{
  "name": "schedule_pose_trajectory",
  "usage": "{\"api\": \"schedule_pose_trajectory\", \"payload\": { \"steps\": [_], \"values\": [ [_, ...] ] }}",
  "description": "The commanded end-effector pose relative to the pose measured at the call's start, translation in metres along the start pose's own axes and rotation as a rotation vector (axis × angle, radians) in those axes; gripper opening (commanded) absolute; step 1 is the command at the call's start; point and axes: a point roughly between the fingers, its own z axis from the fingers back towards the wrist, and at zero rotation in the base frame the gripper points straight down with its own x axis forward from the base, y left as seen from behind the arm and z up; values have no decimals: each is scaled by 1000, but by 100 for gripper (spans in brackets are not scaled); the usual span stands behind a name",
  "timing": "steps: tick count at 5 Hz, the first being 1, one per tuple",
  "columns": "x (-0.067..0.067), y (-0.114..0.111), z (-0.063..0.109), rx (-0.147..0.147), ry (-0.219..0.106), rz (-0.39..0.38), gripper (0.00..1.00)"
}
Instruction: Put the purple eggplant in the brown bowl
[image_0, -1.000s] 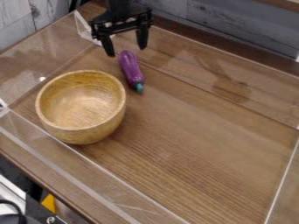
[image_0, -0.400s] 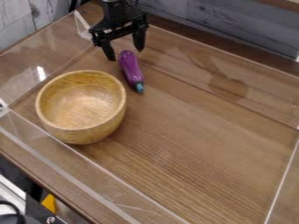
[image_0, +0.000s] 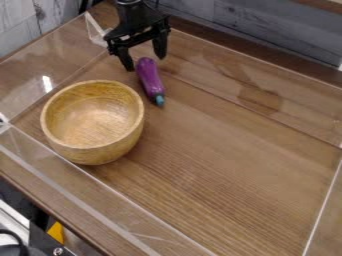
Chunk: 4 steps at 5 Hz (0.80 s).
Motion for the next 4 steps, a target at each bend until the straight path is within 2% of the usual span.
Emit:
{"api": "schedule_pose_trajectory", "payload": {
  "steps": [1,4],
  "values": [
    [11,-8,20,-51,-58,14,100],
    [8,-10,17,-76,-77,39,100]
  ]
}}
